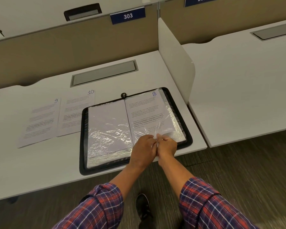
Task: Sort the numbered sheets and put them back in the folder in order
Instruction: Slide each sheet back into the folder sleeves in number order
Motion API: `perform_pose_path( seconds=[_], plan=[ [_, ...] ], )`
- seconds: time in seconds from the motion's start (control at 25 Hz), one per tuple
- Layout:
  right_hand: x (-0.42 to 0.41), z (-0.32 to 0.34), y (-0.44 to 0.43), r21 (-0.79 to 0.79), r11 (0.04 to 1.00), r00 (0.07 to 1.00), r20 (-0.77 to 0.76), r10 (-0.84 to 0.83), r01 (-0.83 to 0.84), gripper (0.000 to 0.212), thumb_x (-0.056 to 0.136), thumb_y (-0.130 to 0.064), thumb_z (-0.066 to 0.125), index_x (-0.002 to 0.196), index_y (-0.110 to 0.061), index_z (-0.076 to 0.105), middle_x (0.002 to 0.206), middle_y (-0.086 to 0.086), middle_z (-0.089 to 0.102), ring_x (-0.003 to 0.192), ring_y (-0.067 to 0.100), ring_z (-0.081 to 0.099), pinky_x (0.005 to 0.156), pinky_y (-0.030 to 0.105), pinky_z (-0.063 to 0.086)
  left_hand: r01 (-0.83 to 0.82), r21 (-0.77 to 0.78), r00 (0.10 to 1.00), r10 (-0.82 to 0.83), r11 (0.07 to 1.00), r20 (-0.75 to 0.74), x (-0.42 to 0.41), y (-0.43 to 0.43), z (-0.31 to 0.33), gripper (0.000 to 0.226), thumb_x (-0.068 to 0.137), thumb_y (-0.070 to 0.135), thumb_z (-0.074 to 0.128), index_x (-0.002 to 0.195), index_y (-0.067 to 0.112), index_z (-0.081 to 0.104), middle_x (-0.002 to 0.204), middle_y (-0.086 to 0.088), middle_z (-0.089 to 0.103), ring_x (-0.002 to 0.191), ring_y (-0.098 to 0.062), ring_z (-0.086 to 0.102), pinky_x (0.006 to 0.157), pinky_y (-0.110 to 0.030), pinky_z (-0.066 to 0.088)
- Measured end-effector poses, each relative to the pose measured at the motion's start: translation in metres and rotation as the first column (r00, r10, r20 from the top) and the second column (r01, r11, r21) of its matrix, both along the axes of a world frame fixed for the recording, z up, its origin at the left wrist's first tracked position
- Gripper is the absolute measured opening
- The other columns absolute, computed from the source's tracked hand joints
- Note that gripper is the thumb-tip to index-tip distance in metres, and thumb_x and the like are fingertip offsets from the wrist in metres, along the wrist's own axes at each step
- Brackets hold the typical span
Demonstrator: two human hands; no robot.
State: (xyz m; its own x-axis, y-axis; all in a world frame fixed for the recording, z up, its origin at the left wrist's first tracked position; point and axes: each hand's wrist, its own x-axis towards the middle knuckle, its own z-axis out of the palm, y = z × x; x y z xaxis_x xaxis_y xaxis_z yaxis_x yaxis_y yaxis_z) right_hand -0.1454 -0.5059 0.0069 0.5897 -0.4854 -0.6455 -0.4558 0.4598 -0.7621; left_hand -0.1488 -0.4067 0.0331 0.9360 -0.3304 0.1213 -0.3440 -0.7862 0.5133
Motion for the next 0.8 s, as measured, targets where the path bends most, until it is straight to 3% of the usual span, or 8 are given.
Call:
perform_pose_path(
  seconds=[0.12, 0.28, 0.4, 0.48, 0.56, 0.64, 0.72, 0.8],
  plan=[
    [0.006, 0.001, -0.001, -0.033, 0.999, 0.999, 0.006, 0.039, -0.039, 0.020, 0.099, -0.023, 0.071, 0.084, -0.013, 0.079, 0.082, 0.005, 0.079, 0.081, 0.022, 0.077, 0.077, 0.039, 0.065, 0.022, -0.013, 1.000, -0.022, 1.000, 0.002, 0.001, 0.002, -0.001, 0.024, 0.105, 0.020, 0.059, 0.109, 0.006, 0.078, 0.117, -0.011, 0.072, 0.112, -0.024, 0.064, 0.093, -0.034, 0.051],
    [-0.007, 0.010, -0.010, -0.142, 0.990, 1.000, -0.010, 0.017, -0.019, 0.021, 0.098, -0.019, 0.063, 0.082, -0.017, 0.077, 0.082, 0.008, 0.076, 0.068, 0.021, 0.069, 0.055, 0.032, 0.056, 0.052, 0.019, 0.997, -0.053, 0.998, 0.064, 0.004, 0.005, -0.012, 0.016, 0.097, 0.015, 0.069, 0.106, 0.007, 0.079, 0.119, -0.011, 0.073, 0.113, -0.026, 0.068, 0.094, -0.038, 0.055],
    [-0.025, 0.013, -0.021, -0.284, 0.953, 0.995, 0.018, -0.103, 0.103, 0.020, 0.098, -0.022, 0.054, 0.086, -0.018, 0.070, 0.084, 0.009, 0.073, 0.074, 0.026, 0.067, 0.061, 0.040, 0.055, 0.050, -0.009, 0.996, -0.050, 0.999, 0.075, 0.005, 0.007, -0.022, 0.014, 0.095, 0.015, 0.072, 0.106, 0.009, 0.078, 0.120, -0.009, 0.072, 0.116, -0.026, 0.066, 0.097, -0.042, 0.056],
    [-0.026, 0.016, -0.031, -0.429, 0.893, 0.990, 0.036, -0.135, 0.138, 0.024, 0.105, -0.037, 0.051, 0.101, -0.016, 0.061, 0.091, 0.003, 0.066, 0.082, 0.023, 0.064, 0.062, 0.034, 0.048, 0.047, -0.029, 0.998, -0.046, 0.998, 0.046, 0.006, 0.006, -0.026, 0.015, 0.097, 0.018, 0.070, 0.107, 0.010, 0.077, 0.123, -0.007, 0.070, 0.118, -0.024, 0.065, 0.097, -0.044, 0.056],
    [-0.019, 0.018, -0.043, -0.558, 0.830, 0.998, -0.034, -0.049, 0.021, 0.037, 0.104, -0.053, 0.049, 0.117, -0.020, 0.056, 0.106, -0.001, 0.060, 0.091, 0.019, 0.059, 0.067, 0.032, 0.044, 0.046, -0.041, 0.998, -0.044, 0.998, 0.038, 0.007, 0.005, -0.026, 0.015, 0.097, 0.019, 0.069, 0.106, 0.011, 0.078, 0.120, -0.006, 0.071, 0.114, -0.022, 0.066, 0.095, -0.043, 0.057],
    [-0.008, 0.020, -0.052, -0.598, 0.779, 0.978, -0.188, 0.090, -0.187, 0.042, 0.101, -0.061, 0.052, 0.119, -0.024, 0.057, 0.114, -0.003, 0.053, 0.098, 0.016, 0.055, 0.073, 0.035, 0.045, 0.050, -0.043, 0.998, -0.049, 0.998, 0.042, 0.008, 0.005, -0.025, 0.015, 0.097, 0.020, 0.069, 0.107, 0.012, 0.078, 0.121, -0.005, 0.071, 0.114, -0.020, 0.066, 0.095, -0.040, 0.057],
    [0.001, 0.021, -0.057, -0.559, 0.782, 0.953, -0.263, 0.149, -0.276, 0.033, 0.098, -0.052, 0.062, 0.103, -0.019, 0.061, 0.108, -0.002, 0.060, 0.091, 0.016, 0.060, 0.074, 0.038, 0.053, 0.070, -0.022, 0.997, -0.069, 0.997, 0.036, 0.008, 0.006, -0.024, 0.018, 0.098, 0.024, 0.068, 0.110, 0.014, 0.078, 0.125, -0.003, 0.071, 0.118, -0.019, 0.065, 0.098, -0.039, 0.055],
    [0.007, 0.023, -0.055, -0.524, 0.818, 0.968, -0.201, 0.152, -0.237, 0.018, 0.098, -0.031, 0.067, 0.089, -0.016, 0.064, 0.096, 0.004, 0.070, 0.081, 0.019, 0.065, 0.070, 0.037, 0.057, 0.089, -0.005, 0.996, -0.090, 0.996, -0.025, 0.011, 0.009, -0.020, 0.022, 0.099, 0.030, 0.065, 0.111, 0.017, 0.078, 0.126, 0.000, 0.071, 0.117, -0.017, 0.064, 0.100, -0.037, 0.053]
  ],
)
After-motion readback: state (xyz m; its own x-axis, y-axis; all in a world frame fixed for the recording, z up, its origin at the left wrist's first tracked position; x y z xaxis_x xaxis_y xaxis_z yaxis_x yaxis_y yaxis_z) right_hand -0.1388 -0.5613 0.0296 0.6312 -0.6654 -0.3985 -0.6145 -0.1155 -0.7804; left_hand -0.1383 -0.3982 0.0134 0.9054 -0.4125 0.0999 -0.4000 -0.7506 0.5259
